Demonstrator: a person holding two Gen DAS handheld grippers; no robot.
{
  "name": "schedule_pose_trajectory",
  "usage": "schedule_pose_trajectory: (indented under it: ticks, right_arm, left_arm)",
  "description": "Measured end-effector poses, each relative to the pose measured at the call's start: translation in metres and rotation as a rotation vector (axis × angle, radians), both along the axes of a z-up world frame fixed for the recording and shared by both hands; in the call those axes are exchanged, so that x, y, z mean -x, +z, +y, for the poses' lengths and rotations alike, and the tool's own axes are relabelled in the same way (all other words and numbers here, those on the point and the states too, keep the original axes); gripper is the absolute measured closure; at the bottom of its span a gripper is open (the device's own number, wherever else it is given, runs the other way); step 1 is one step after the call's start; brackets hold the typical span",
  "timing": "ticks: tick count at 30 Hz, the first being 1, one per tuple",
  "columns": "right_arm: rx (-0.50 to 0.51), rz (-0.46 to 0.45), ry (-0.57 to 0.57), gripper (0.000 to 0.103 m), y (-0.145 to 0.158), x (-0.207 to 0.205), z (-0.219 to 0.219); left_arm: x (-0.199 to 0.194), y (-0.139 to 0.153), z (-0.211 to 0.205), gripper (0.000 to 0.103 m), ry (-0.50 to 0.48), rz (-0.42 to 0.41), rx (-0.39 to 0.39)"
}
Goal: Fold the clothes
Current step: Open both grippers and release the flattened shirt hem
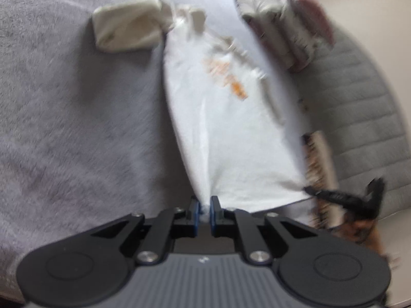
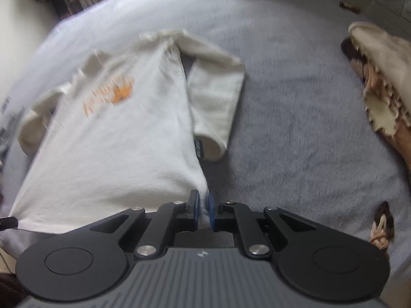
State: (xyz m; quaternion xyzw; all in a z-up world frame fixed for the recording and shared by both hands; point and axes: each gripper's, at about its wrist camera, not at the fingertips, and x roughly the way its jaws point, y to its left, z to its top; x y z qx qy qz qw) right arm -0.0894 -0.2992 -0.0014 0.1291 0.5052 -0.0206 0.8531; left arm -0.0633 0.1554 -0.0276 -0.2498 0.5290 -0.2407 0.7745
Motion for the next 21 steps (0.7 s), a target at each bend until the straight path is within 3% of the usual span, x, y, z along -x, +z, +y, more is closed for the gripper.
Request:
schedule_pose_trajectory:
  ticks: [3,6,9,11,13,15,21]
  right_arm:
    - [0.021,0.034,0.006,0.094,-0.018,-0.002,0.002]
    - [0.041,0.068,0.012,0.094,-0.036,-0.004,0.003]
    - [0.061,0.086,0.018,0.090,-0.047,-0.006,0.004]
    - [0.074,0.052,0.014,0.078,-0.038,-0.006,0.002]
    - [0.091,0.002,0.000,0.069,-0.027,-0.009,-0.002]
    - [0.078,-0.046,-0.043,0.061,-0.020,-0.016,-0.009]
    - [-0.003,-0.094,-0.175,0.060,-0.030,-0.053,-0.025]
  left_arm:
    - [0.000,-0.015,-0.009,0.094,-0.016,0.014,-0.087]
    - [-0.003,-0.019,-0.008,0.092,-0.022,0.020,-0.097]
    - [-0.011,-0.011,-0.010,0.078,-0.085,-0.009,-0.117]
    - [-0.013,-0.001,-0.006,0.055,-0.068,-0.066,-0.138]
    - [-0.017,0.010,-0.002,0.044,-0.023,-0.143,-0.173]
    - [-0.021,0.019,0.002,0.040,0.038,-0.214,-0.190]
    - [-0.033,0.021,-0.021,0.037,0.075,-0.347,-0.134]
